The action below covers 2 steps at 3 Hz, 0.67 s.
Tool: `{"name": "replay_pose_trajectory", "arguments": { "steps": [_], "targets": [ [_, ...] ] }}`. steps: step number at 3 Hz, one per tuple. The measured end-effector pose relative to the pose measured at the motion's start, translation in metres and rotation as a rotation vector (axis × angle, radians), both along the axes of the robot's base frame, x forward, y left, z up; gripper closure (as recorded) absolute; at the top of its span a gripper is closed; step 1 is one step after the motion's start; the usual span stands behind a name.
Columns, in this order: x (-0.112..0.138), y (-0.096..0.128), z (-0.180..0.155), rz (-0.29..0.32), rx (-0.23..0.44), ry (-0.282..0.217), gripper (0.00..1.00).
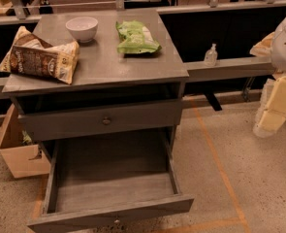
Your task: Place green rice chip bag into middle drawer
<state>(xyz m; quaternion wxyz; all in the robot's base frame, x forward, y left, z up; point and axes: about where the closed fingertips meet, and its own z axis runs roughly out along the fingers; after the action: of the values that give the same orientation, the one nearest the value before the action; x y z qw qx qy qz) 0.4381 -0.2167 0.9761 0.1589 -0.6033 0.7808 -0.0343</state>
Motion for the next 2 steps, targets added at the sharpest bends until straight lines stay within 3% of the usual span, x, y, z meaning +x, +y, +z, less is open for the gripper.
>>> {"name": "replay_pose_trajectory", "arguments": {
  "steps": [1,2],
  "targets": [
    [0.0,0.0,0.0,0.0,0.0,0.0,0.0],
    [0.019,0.001,-0.006,-0.039,0.051,-0.05,0.0]
  ]
}}
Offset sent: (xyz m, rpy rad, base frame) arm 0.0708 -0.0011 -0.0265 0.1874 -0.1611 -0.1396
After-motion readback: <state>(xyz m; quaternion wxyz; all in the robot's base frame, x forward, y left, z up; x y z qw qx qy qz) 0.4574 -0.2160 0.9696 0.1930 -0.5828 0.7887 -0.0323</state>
